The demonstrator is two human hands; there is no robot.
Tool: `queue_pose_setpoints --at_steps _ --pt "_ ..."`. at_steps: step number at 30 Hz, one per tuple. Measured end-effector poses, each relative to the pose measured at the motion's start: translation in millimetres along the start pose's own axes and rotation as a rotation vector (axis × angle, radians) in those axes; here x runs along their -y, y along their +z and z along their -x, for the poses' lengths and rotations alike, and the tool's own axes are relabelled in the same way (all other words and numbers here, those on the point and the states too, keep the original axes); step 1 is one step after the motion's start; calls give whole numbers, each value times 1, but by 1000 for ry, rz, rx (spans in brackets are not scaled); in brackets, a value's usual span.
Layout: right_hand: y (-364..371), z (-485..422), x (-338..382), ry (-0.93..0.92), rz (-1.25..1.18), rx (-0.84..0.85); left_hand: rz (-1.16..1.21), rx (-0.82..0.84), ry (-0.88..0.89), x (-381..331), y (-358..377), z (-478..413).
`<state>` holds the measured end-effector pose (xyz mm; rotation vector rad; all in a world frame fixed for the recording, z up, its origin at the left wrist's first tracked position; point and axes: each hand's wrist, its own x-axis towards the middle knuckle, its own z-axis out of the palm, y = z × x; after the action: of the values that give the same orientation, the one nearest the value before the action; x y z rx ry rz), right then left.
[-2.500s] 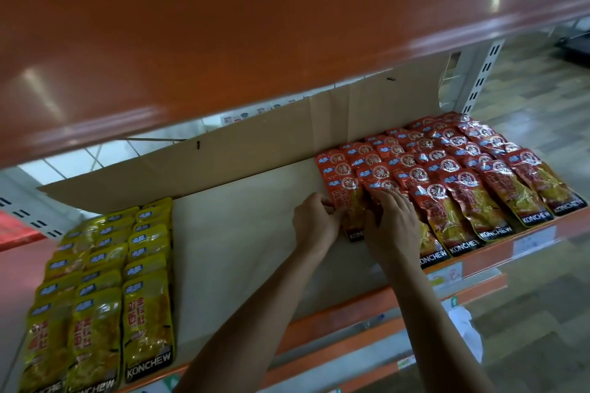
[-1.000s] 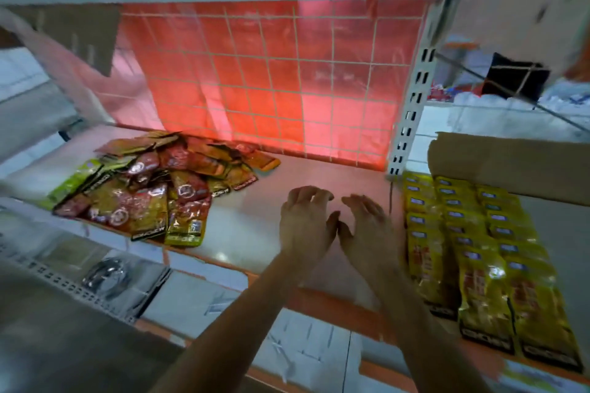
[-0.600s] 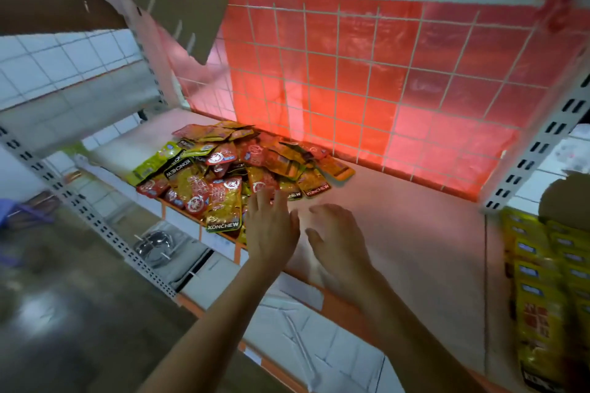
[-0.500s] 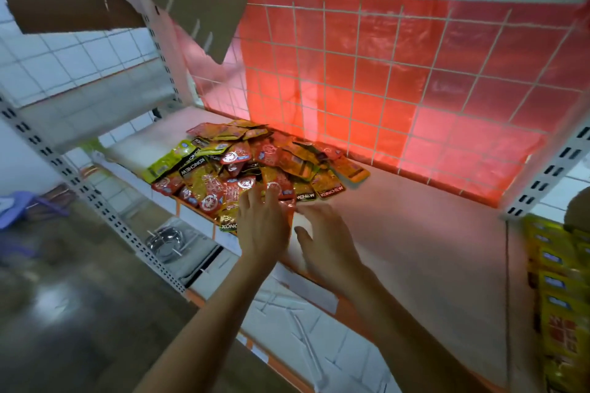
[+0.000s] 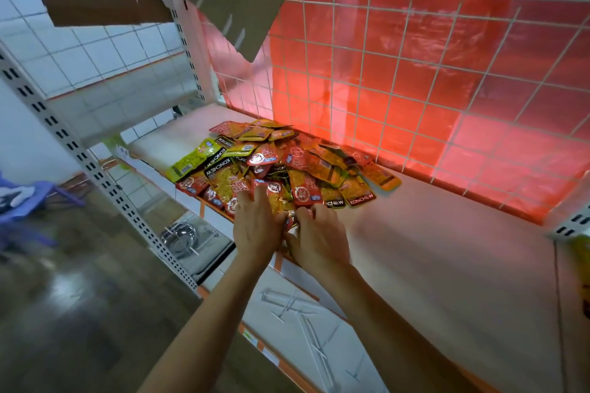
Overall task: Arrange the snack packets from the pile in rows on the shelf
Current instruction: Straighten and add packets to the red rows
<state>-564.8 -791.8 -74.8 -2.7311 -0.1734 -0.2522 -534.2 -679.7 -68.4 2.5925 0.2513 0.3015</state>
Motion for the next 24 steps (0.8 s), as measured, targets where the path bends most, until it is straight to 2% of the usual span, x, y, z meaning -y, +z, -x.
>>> queue_pose_setpoints --at_steps 3,5,8,12,15,18,24 --pt "-4 2 -5 64 59 34 154 -9 -7 -3 0 1" --pt "-12 3 -10 112 4 24 238 -82 4 -5 2 3" --pt "-33 6 -21 205 -160 -44 368 -197 28 -14 3 5" --pt "-55 17 -46 392 -473 -158 475 -204 116 -32 6 10" --pt "-63 27 -67 515 -693 -244 533 -119 223 -47 17 19" --pt "-70 40 -90 624 -812 -334 611 -39 282 -69 30 34" --pt "-98 79 -139 707 -932 -540 793 330 191 -125 59 62"
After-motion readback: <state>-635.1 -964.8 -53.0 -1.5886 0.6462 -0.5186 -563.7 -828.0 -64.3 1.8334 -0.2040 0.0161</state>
